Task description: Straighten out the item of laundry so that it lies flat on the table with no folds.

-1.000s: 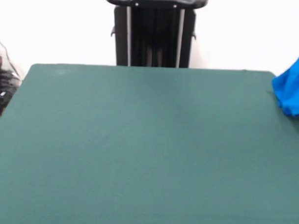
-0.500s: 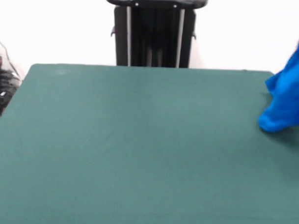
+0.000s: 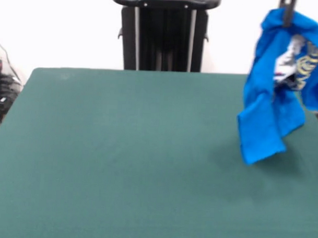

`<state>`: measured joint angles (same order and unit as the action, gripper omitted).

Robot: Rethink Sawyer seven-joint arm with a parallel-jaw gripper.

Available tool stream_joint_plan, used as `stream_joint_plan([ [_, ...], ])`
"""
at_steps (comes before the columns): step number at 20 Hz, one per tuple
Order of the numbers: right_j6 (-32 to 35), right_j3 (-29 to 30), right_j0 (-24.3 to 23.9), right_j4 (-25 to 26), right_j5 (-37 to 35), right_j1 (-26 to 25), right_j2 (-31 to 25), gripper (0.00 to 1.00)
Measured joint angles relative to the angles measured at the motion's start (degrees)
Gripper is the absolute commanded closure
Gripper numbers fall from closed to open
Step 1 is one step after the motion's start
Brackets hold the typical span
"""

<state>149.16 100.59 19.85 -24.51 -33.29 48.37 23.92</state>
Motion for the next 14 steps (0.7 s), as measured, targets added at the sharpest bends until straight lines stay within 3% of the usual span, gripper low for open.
stream_joint_plan([
  [4,-0.48,2.01,-7.05,2.42,1.01,2.33,-3.86,1.0],
  [5,-0.85,3.14,-11.17,3.9,1.82,3.37,-6.34,1.0],
  [7,-1.16,3.81,-13.57,4.78,2.35,3.89,-7.84,1.0],
  [8,-2.33,5.06,-18.09,6.58,3.64,4.64,-10.86,1.0],
  [14,-7.38,8.72,-31.84,13.02,8.63,5.32,-21.26,1.0],
])
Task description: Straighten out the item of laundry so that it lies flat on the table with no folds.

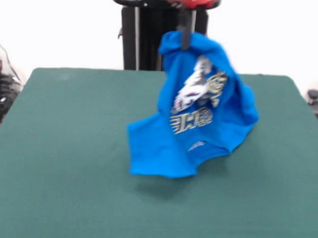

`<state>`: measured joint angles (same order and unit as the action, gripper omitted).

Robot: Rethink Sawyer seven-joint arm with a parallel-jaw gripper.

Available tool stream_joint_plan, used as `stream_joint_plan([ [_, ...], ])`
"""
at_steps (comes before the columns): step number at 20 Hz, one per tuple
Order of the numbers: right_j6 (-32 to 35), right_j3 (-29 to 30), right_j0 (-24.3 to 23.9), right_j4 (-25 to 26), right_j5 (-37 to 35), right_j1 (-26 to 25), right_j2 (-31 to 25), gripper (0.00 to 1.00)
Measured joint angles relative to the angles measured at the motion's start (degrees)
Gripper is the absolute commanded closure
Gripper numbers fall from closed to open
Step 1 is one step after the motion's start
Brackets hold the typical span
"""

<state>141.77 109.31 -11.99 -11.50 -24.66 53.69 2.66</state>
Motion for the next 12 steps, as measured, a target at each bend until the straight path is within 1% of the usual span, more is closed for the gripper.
stream_joint_plan([
  [1,-2.35,1.38,-5.52,3.46,2.19,-0.36,-4.65,1.0],
  [2,-3.51,2.02,-8.26,5.49,3.25,-0.74,-7.03,1.0],
  [6,-5.64,3.2,-13.29,9.61,4.52,-1.74,-11.72,1.0],
  [8,-7.11,4.18,-17.9,13.55,4.47,-3.27,-16.49,1.0],
  [11,-8.15,4.71,-21.15,16.34,4.16,-4.71,-20.23,1.0],
  [12,-8.6,4.86,-23.0,17.85,3.66,-5.66,-22.4,1.0],
])
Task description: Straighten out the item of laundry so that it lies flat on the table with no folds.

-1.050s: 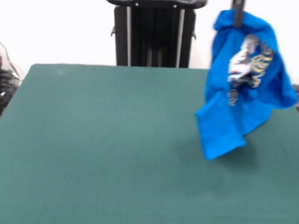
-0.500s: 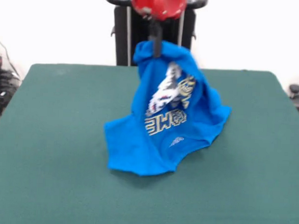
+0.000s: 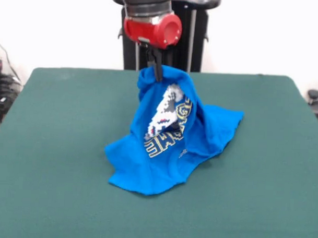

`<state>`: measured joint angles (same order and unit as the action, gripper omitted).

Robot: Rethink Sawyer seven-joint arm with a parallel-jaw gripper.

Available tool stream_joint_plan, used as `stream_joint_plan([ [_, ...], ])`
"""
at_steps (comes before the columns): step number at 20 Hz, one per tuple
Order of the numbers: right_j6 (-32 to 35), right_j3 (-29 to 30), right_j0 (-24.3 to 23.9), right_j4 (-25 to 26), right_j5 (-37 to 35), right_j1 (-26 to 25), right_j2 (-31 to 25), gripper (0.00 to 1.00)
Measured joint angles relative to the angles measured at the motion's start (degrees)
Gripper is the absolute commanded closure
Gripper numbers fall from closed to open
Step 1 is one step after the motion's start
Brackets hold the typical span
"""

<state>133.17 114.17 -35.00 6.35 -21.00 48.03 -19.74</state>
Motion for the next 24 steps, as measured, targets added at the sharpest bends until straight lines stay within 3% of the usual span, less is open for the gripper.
stream_joint_plan([
  [5,-2.05,-0.02,-4.78,4.4,-4.25,-3.03,-5.28,1.0],
  [11,-4.48,0.21,-10.05,8.94,-14.17,-5.68,-9.96,1.0],
  [24,-4.68,0.17,-17.21,19.53,-17.28,-11.4,-13.51,1.0],
])
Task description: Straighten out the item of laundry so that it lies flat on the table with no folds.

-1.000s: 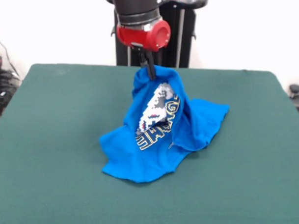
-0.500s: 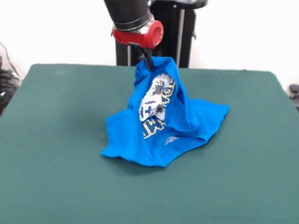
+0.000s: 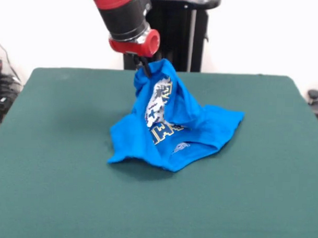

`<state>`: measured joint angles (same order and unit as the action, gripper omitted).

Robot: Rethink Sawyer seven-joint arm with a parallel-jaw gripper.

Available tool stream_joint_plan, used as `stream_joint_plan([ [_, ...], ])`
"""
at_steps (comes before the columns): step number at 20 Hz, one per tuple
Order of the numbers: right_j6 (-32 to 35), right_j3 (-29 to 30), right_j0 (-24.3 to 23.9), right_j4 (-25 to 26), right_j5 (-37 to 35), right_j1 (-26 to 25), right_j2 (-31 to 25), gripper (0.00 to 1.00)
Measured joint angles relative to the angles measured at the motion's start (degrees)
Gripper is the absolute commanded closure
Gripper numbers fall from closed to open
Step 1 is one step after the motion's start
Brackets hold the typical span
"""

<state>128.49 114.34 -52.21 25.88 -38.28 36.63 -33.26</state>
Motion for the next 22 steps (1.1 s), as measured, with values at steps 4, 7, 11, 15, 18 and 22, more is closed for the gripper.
stream_joint_plan([
  [4,0.0,-0.01,-1.26,4.5,-0.01,-3.67,-0.38,1.0],
  [7,0.0,-0.01,-2.06,6.71,-0.01,-5.46,-1.57,1.0],
  [11,0.0,-0.02,-3.05,8.05,-0.02,-5.79,-3.27,1.0],
  [15,0.0,-0.01,-4.14,9.39,-0.04,-4.29,-5.16,0.0],
  [18,0.0,-0.01,-4.15,9.86,-0.04,-3.17,-5.7,0.0],
  [22,0.0,-0.07,-3.78,11.13,-0.04,-1.21,-5.88,0.0],
])
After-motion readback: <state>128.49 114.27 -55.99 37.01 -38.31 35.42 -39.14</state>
